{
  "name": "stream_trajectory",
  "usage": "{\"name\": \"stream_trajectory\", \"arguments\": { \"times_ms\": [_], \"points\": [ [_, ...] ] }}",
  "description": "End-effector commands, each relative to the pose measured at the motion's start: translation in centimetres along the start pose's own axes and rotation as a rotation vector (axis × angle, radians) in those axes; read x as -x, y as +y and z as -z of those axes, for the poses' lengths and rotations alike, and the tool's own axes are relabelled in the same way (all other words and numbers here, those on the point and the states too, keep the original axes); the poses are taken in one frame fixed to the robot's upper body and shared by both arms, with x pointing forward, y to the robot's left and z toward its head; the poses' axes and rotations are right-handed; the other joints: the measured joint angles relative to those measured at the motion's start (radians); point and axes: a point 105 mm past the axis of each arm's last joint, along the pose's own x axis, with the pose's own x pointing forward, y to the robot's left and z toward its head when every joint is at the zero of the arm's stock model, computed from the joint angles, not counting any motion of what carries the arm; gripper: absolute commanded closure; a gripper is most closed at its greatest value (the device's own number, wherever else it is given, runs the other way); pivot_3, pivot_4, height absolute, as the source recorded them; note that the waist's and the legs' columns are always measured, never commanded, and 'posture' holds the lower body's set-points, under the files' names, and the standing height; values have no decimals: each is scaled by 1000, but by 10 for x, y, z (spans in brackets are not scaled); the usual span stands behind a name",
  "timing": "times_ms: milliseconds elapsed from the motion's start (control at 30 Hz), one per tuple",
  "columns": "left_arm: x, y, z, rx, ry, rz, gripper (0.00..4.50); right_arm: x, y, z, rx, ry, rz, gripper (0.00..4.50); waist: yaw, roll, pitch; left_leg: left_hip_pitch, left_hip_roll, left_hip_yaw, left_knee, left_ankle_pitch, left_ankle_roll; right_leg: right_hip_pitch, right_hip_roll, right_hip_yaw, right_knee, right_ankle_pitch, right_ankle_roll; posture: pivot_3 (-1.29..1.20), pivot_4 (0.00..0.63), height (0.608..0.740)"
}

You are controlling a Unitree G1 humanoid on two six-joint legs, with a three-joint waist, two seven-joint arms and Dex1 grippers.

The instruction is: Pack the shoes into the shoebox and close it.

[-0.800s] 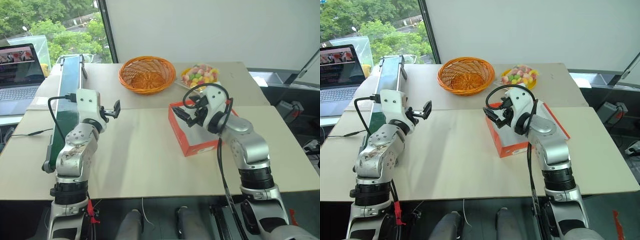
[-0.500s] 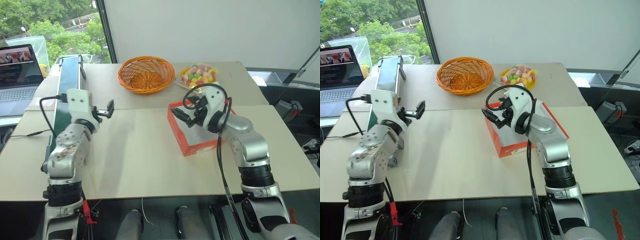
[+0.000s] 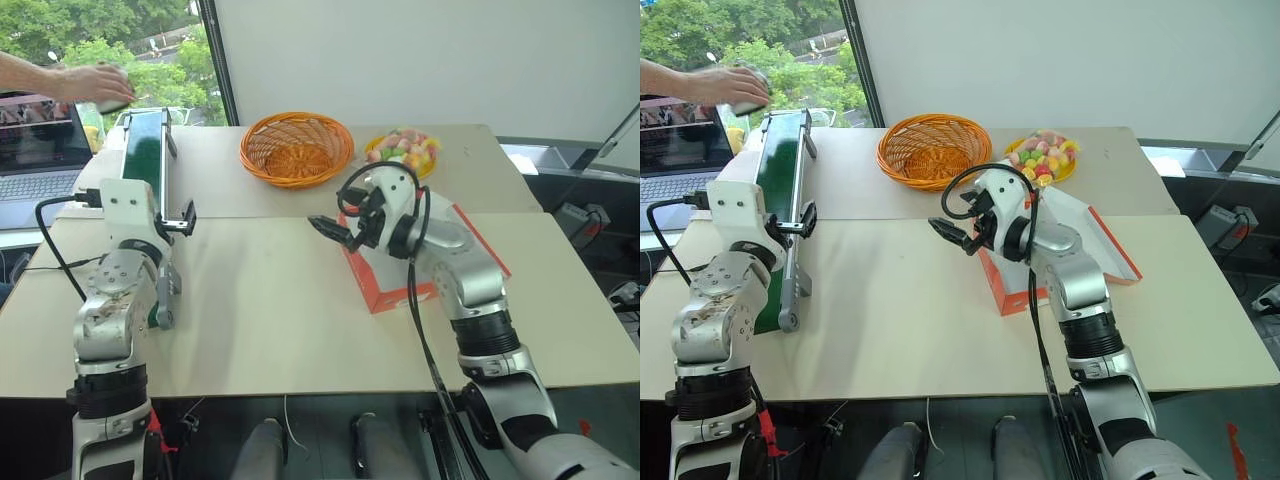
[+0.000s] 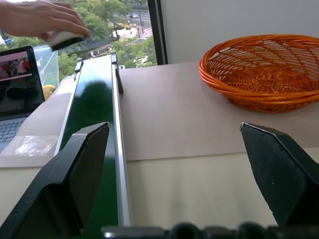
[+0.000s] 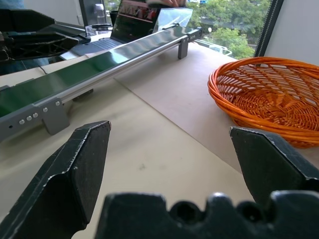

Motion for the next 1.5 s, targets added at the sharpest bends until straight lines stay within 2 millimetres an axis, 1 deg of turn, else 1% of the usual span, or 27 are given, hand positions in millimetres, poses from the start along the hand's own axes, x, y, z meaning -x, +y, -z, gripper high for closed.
{"name": "stream_trajectory", "arguments": {
  "times_ms": [33, 100, 233, 400, 567, 633, 700, 767, 833, 967, 1067, 1167, 1233, 1333, 1500],
  "points": [
    [0, -4, -12, 4, -41, -16, 0, -6, 11, -27, 34, -104, -29, 22, 0, 0, 0, 0, 0, 0, 0, 0, 0, 0, 0, 0, 0, 0, 0, 0, 150, 740],
    [0, -5, -15, 6, -57, -23, 0, -5, 15, -30, 24, -131, -36, 22, -1, 0, 0, 0, 0, 0, 0, 0, 0, -1, 0, 0, 0, 0, 0, 0, 150, 740],
    [3, -3, -17, 5, -88, -49, 0, 5, 24, -27, -3, -150, -70, 22, 0, 0, 0, 0, 0, 0, 0, 0, 0, -1, 0, 0, 0, 0, 0, 0, 150, 740],
    [4, 10, -5, 26, -49, -125, 0, 12, 27, -26, -8, -151, -104, 22, -2, 0, 0, 0, 0, 0, 0, 0, 0, 0, 0, 0, 0, 0, 0, 0, 150, 740],
    [7, 28, -1, 66, -34, -220, 0, 11, 29, -27, -7, -147, -129, 22, -3, 0, 0, 1, 0, 0, 0, 0, 0, 0, 0, 0, 1, 0, 0, 0, 150, 740],
    [10, 42, 5, 114, -3, -272, 0, 5, 33, -30, 8, -151, -139, 22, -2, 0, 0, 1, 0, 0, 0, 0, 0, 0, 0, 0, 1, 0, 0, 0, 150, 740],
    [12, 54, 12, 117, 30, -311, 0, 0, 35, -34, 13, -167, -138, 22, -5, 0, 0, 1, 0, 0, 0, 0, 0, 0, 0, 0, 1, 0, 0, 0, 150, 740],
    [12, 76, 20, 115, 48, -343, 0, -10, 40, -32, 16, -167, -139, 22, -6, 0, 0, 1, 0, 0, 0, 0, 0, 0, 0, 0, 1, 0, 0, 0, 150, 740],
    [10, 95, 22, 165, 42, -367, 0, -16, 47, -27, 12, -163, -154, 22, -7, 0, 0, 2, 0, 0, 0, 0, 0, 0, 1, 0, 2, 0, 0, 0, 150, 740],
    [1, 111, 23, 176, 24, -347, 0, -21, 55, -21, 15, -153, -181, 22, 1, -1, 0, 1, 0, 0, 0, 0, 0, 0, 0, -1, 1, 0, 0, 0, 150, 740],
    [-10, 114, 25, 142, 29, -290, 0, -22, 56, -19, 21, -145, -184, 22, 7, -1, 0, 1, 0, -1, 0, 1, -1, 0, 0, -1, 1, 0, 0, 0, 150, 740],
    [-19, 119, 20, 151, 5, -251, 0, -22, 55, -18, 26, -138, -179, 22, 6, -2, -1, 1, 0, -1, 0, 1, -2, 0, 0, -1, 0, 0, 0, 0, 150, 740],
    [-25, 119, 18, 141, 1, -227, 0, -21, 54, -17, 28, -133, -174, 22, 2, -2, -1, 1, 0, -1, -1, 1, -2, -1, 0, -1, 1, 0, 0, 0, 150, 740],
    [-33, 119, 20, 135, 17, -220, 0, -21, 53, -16, 32, -129, -169, 22, 0, -2, -1, 1, 0, -1, -1, 1, -2, -1, 0, -1, 1, 0, 0, 0, 150, 740],
    [-45, 109, 21, 129, 22, -193, 0, -22, 54, -14, 31, -117, -168, 22, -2, -2, -1, 1, 0, -1, -1, 1, -2, -1, 0, -1, 1, 0, 0, 0, 150, 740]
  ]
}}
